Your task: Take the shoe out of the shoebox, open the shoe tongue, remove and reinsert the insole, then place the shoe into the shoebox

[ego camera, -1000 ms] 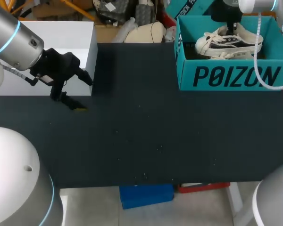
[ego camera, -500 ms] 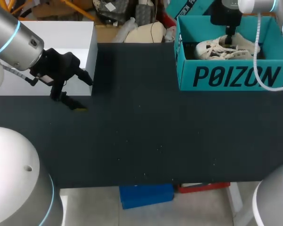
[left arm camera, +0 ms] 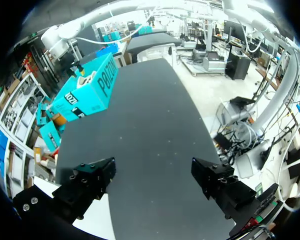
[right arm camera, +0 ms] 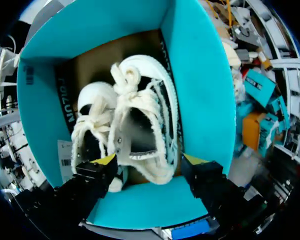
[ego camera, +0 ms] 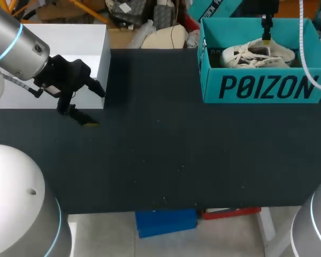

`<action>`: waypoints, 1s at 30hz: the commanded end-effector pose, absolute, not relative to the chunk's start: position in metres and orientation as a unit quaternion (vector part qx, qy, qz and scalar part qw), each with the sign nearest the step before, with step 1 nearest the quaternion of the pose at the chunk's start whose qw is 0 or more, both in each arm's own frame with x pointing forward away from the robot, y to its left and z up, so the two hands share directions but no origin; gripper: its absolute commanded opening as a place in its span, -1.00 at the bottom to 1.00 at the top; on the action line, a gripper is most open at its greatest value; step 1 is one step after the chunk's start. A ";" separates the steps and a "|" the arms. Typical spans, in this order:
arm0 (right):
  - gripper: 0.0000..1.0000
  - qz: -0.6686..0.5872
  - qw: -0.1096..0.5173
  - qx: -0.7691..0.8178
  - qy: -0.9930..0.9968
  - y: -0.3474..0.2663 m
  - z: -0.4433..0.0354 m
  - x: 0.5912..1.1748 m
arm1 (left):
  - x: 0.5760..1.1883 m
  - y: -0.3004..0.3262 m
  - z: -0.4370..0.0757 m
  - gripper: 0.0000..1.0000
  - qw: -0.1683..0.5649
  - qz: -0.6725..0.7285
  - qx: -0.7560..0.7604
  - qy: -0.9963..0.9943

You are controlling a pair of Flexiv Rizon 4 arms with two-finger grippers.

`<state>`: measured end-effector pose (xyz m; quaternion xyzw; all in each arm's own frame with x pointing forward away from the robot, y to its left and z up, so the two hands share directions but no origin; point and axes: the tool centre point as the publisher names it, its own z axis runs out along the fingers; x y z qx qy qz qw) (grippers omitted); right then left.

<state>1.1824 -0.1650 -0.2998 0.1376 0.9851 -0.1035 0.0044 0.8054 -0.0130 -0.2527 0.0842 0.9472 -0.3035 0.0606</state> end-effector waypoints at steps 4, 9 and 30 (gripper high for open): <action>-1.00 -0.110 0.013 0.125 0.986 -0.136 -0.238 1.131 | 0.805 -0.013 -0.253 1.00 0.060 -0.301 0.084 0.948; -1.00 -0.108 0.023 0.129 0.985 -0.117 -0.224 1.109 | 0.805 -0.013 -0.253 1.00 0.060 -0.301 0.084 0.948; -1.00 -0.081 0.044 0.074 0.993 0.055 -0.196 0.958 | 0.805 -0.013 -0.253 1.00 0.060 -0.301 0.084 0.948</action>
